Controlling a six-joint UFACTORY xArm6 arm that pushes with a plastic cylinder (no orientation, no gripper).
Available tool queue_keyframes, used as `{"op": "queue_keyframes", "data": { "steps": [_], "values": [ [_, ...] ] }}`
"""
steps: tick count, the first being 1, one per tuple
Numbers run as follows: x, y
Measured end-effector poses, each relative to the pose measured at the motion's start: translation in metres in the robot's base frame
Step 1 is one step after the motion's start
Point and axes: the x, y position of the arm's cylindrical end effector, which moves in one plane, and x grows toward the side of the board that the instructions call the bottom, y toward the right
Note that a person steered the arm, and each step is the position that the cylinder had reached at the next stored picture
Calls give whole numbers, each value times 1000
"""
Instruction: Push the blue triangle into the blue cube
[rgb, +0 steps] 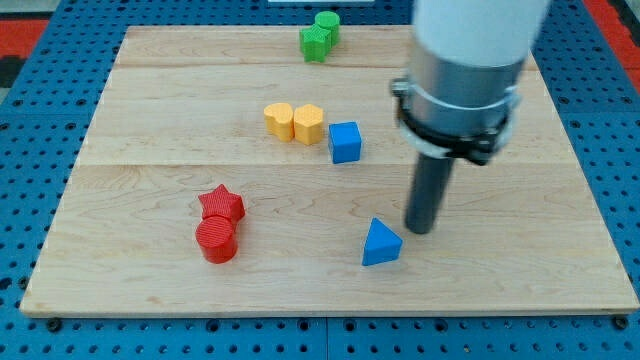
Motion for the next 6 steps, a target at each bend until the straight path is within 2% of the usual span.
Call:
{"op": "queue_keyframes", "data": {
  "steps": [1, 2, 3, 4, 5, 6],
  "values": [
    [49, 15],
    [66, -49],
    [-14, -95],
    [-82, -106],
    [-77, -73],
    [-44, -60]
  ]
}}
